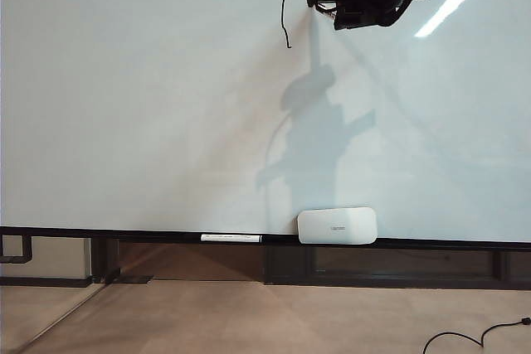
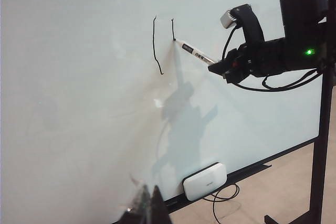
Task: Reach to the right to find the marker pen, pick it up, and write the number 14 on the whiteboard.
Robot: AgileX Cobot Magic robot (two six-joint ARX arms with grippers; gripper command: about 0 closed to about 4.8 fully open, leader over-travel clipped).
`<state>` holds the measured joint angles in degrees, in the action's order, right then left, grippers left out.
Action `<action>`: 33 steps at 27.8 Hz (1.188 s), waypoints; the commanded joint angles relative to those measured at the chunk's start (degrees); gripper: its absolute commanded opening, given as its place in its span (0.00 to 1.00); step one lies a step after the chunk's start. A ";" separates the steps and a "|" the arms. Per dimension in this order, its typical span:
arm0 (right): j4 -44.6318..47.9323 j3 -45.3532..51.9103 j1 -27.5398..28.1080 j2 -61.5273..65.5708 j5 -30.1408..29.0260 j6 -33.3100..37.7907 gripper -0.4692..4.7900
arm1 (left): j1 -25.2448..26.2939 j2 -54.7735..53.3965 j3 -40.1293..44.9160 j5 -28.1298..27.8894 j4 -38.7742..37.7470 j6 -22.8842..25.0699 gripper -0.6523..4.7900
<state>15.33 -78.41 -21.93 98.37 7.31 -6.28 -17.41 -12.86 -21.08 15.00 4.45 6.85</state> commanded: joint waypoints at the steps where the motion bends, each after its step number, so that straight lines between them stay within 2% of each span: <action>1: -1.20 -0.20 0.15 -0.09 0.52 0.55 0.09 | -0.04 0.02 -0.26 0.22 0.83 0.24 0.11; 18: -1.95 -0.20 0.15 -0.09 1.97 0.55 0.09 | -0.04 0.02 -0.26 0.22 0.83 0.24 0.11; 33: -3.65 -0.20 0.15 -0.76 8.28 0.52 0.09 | -0.04 0.02 -0.35 0.24 0.76 1.75 0.11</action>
<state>11.35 -78.37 -22.11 98.24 12.36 -6.35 -17.41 -12.86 -21.10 15.00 4.45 8.05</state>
